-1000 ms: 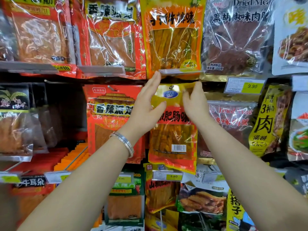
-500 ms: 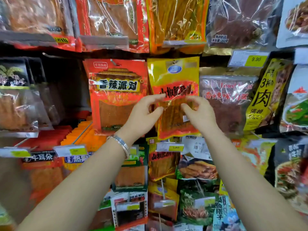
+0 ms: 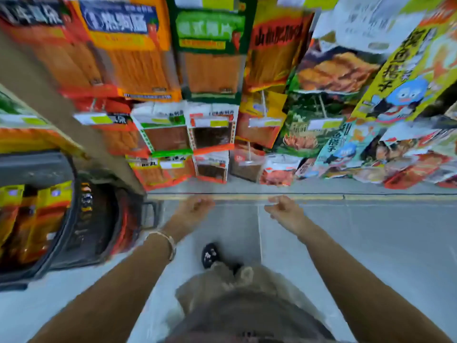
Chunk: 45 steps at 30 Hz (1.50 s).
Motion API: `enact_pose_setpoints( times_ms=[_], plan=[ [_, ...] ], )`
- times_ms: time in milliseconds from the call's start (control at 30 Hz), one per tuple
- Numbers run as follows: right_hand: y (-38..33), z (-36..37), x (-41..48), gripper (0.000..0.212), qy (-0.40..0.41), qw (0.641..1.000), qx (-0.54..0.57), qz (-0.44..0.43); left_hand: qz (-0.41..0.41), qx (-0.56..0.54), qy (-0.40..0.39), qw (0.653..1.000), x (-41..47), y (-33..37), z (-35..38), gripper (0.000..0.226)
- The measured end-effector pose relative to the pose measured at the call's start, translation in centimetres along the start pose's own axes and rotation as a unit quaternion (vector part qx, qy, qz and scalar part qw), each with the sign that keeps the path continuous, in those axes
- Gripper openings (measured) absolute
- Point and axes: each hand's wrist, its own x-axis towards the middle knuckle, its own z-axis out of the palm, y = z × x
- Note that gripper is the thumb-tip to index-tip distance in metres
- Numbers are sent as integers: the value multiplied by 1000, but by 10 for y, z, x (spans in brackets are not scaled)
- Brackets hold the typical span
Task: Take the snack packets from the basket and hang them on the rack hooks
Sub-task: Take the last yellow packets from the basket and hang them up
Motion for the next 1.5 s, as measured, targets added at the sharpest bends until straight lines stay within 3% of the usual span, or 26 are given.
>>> enact_pose_setpoints(
  times_ms=[200, 300, 400, 533, 700, 867, 933, 1033, 1300, 1500],
  plan=[
    [103, 47, -32, 6, -153, 962, -106, 202, -269, -81, 62, 958, -119, -139, 54, 18],
    [130, 57, -44, 10, -214, 928, -188, 238, -350, -136, 103, 921, -177, -179, 89, 18],
    [143, 71, -56, 7, -244, 909, -258, 220, -390, -174, 160, 890, -224, -199, 108, 14],
    [135, 98, -58, 11, -270, 892, -331, 148, -398, -228, 246, 854, -256, -218, 100, 18],
    [103, 151, -50, 15, -300, 867, -378, 123, -440, -260, 265, 818, -286, -245, 83, 15],
    [67, 234, -52, 16, -316, 851, -411, 86, -436, -249, 247, 829, -308, -283, 23, 22],
    [53, 275, -60, 22, -309, 861, -396, 76, -432, -280, 250, 820, -315, -299, -19, 23],
    [26, 340, -81, 14, -322, 878, -352, 46, -423, -268, 248, 829, -325, -320, -85, 22],
    [-72, 475, -101, 11, -387, 893, -219, -65, -341, -279, 335, 833, -315, -334, -240, 21],
    [-147, 566, -51, 8, -351, 918, -169, -79, -277, -237, 330, 871, -261, -339, -347, 19]
  ],
)
